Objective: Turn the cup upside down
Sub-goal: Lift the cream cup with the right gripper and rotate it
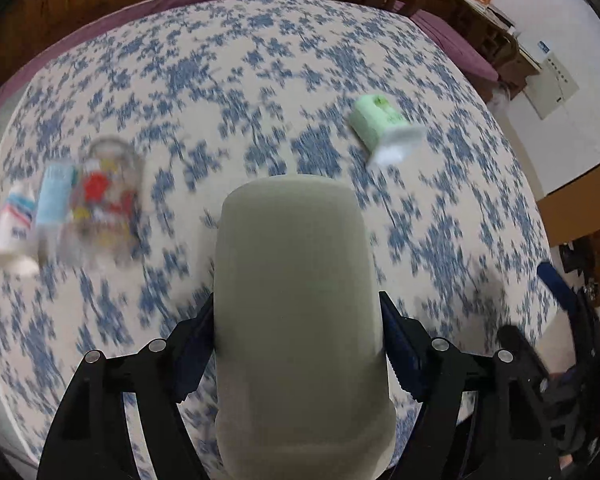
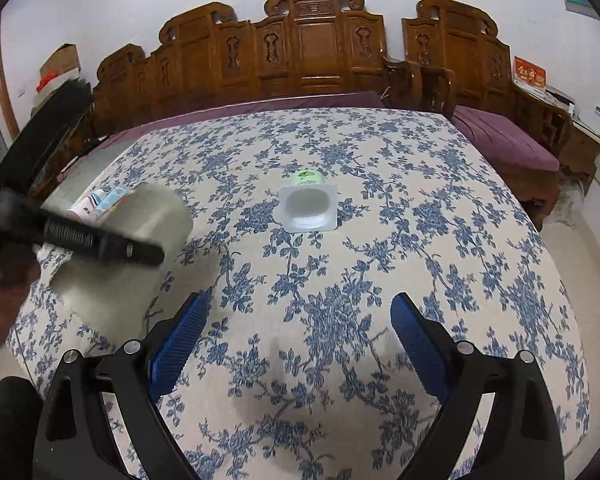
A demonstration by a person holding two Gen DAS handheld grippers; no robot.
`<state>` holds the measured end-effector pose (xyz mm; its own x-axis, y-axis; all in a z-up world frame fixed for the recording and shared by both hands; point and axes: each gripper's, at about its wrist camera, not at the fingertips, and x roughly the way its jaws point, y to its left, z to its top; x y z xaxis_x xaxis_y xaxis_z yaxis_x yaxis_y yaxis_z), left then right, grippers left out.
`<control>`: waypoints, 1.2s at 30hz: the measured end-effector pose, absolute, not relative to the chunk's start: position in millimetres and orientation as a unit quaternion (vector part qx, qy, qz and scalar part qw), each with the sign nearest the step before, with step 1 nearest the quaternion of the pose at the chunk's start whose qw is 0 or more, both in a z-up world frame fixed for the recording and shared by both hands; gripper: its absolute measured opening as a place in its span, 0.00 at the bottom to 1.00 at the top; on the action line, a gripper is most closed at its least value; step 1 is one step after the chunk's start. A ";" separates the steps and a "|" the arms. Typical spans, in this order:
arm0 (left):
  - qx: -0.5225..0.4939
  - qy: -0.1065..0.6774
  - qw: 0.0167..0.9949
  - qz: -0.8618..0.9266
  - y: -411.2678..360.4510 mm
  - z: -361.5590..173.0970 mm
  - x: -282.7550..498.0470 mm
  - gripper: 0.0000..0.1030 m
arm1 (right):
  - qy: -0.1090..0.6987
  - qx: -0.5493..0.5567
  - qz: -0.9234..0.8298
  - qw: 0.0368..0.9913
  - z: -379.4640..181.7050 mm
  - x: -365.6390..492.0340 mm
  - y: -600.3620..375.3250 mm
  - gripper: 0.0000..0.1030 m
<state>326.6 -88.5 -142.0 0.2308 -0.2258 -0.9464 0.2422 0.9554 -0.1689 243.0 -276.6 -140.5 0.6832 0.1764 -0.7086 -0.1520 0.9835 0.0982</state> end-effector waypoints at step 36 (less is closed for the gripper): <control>0.021 0.413 0.908 -0.069 60.5 -67.9 196.4 0.92 | 0.409 0.010 0.136 0.902 -107.1 241.2 -178.4 0.92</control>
<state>196.4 60.5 -67.9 0.6499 -0.1084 -0.7523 0.1424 0.9896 -0.0195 241.2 -178.4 -107.1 0.6278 0.2534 -0.7360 -0.2372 0.9628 0.1292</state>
